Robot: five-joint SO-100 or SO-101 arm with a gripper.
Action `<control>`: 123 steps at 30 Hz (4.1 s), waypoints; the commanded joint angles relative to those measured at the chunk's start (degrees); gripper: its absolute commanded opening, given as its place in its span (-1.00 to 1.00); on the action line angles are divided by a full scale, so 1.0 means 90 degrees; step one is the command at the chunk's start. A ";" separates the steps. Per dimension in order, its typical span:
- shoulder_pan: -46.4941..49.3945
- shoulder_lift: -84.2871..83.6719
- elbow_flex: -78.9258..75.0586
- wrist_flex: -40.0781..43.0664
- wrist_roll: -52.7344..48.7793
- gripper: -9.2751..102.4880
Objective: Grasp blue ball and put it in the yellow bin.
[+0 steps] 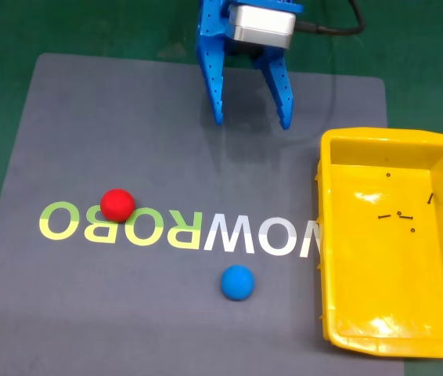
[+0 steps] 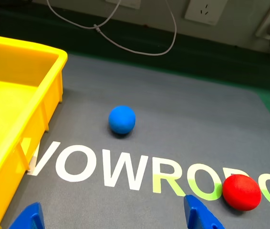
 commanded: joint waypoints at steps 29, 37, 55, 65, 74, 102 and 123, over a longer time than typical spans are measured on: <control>0.0586 -0.9951 -0.6191 -0.1729 0.0059 -0.23; 0.0391 -1.1289 -0.7520 -0.1729 0.0361 -0.24; -0.0020 -1.2441 -0.8428 -0.1689 0.0625 -0.24; -0.0127 -1.2998 -0.8975 -0.1680 0.0723 -0.25; -0.0195 -1.3340 -0.9326 -0.1680 0.0801 -0.33; -0.0273 -1.3135 -0.9678 -0.1348 0.1006 -0.83; -0.1504 -0.9326 -0.8633 0.0166 0.1699 -0.83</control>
